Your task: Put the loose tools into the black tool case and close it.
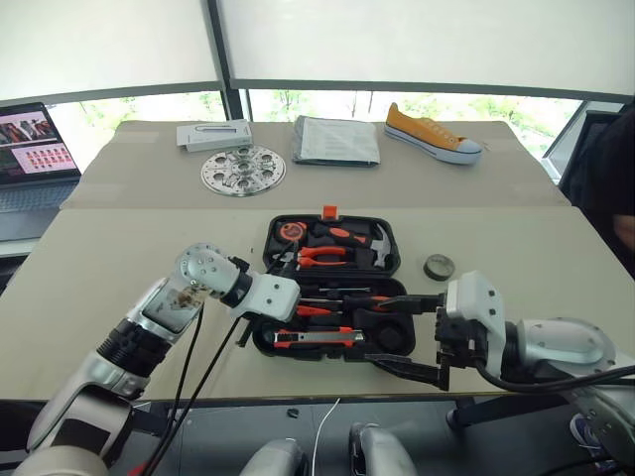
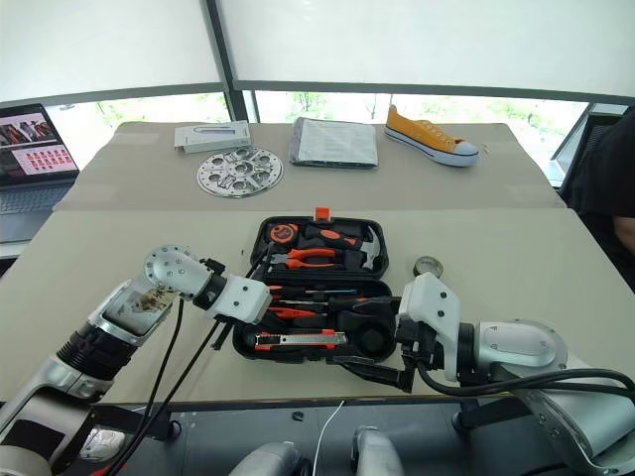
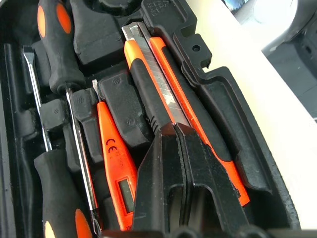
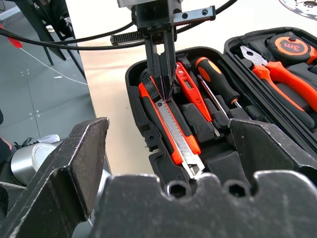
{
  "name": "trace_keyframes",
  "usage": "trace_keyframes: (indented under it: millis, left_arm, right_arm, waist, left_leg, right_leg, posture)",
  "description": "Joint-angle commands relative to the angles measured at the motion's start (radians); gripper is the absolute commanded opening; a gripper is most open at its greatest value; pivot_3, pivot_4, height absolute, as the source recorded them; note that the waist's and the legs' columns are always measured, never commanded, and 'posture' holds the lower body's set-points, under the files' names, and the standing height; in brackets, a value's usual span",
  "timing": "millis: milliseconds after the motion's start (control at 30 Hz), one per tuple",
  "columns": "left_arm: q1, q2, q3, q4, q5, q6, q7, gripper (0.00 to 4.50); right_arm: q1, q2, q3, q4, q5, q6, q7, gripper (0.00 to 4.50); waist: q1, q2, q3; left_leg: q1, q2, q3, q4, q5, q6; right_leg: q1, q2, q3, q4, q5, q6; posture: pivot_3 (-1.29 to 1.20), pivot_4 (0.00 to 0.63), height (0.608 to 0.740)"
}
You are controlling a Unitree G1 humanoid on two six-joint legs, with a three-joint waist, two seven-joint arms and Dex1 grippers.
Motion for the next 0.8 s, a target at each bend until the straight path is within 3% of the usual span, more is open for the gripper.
trace_keyframes:
  millis: [33,400,500,533,567,633,800]
  left_arm:
    - [0.032,-0.004,-0.031,0.04,0.046,0.016,0.016,0.06]
    - [0.058,-0.014,-0.025,0.043,0.042,0.007,0.029,0.06]
    - [0.058,0.0,0.03,-0.01,-0.04,0.065,0.0,0.06]
    - [0.052,0.033,0.097,-0.062,-0.14,0.166,-0.031,0.06]
    - [0.048,0.057,0.144,-0.1,-0.212,0.24,-0.052,0.55]
    - [0.043,0.1,0.245,-0.151,-0.338,0.364,-0.059,1.07]
    - [0.077,0.139,0.445,-0.184,-0.473,0.503,0.058,2.87]
  right_arm:
    - [0.0,-0.002,-0.02,-0.028,0.017,-0.002,-0.004,4.5]
    - [0.0,-0.006,-0.021,-0.023,0.017,-0.001,0.0,4.5]
    - [0.006,-0.011,-0.026,-0.021,0.011,-0.004,0.003,4.5]
    - [0.027,-0.026,-0.059,-0.019,0.021,0.003,0.015,4.5]
    - [0.043,-0.037,-0.083,-0.017,0.028,0.008,0.024,4.5]
    - [0.092,-0.068,-0.162,0.0,0.045,0.019,0.051,4.5]
    - [0.239,-0.15,-0.386,0.125,-0.008,-0.012,0.179,4.5]
  waist:
    - [0.002,0.0,0.0]
    - [0.006,0.0,-0.001]
    - [0.005,0.0,-0.001]
    - [0.005,0.0,-0.001]
    - [0.004,0.0,-0.001]
    - [-0.001,-0.001,0.0]
    - [-0.005,-0.001,0.0]
  left_leg:
    - [0.0,0.0,0.0,0.0,0.0,0.0]
    - [0.0,0.0,0.0,0.0,0.0,0.0]
    - [0.0,0.0,0.0,0.0,0.0,0.0]
    - [0.0,0.0,0.0,0.0,0.0,0.0]
    - [0.0,0.0,0.0,0.0,0.0,0.0]
    - [-0.003,0.001,0.0,0.0,0.0,0.0]
    - [-0.001,0.0,0.0,0.0,0.0,0.0]
  right_leg:
    - [0.0,0.0,0.0,0.0,0.0,0.0]
    - [0.0,0.001,0.0,0.0,0.0,0.0]
    - [0.0,0.001,0.0,0.0,0.0,0.0]
    - [0.0,0.001,0.0,0.0,0.0,0.0]
    - [-0.001,0.001,0.0,0.0,0.0,0.0]
    - [-0.004,0.002,0.0,0.001,0.0,0.0]
    - [-0.002,0.001,-0.004,0.0,0.0,0.0]
  posture:
    - [0.0,0.15,0.74]
    - [0.0,0.15,0.74]
    - [0.0,0.15,0.74]
    - [0.0,0.15,0.74]
    - [0.0,0.15,0.74]
    - [0.0,0.15,0.74]
    - [0.0,0.15,0.74]
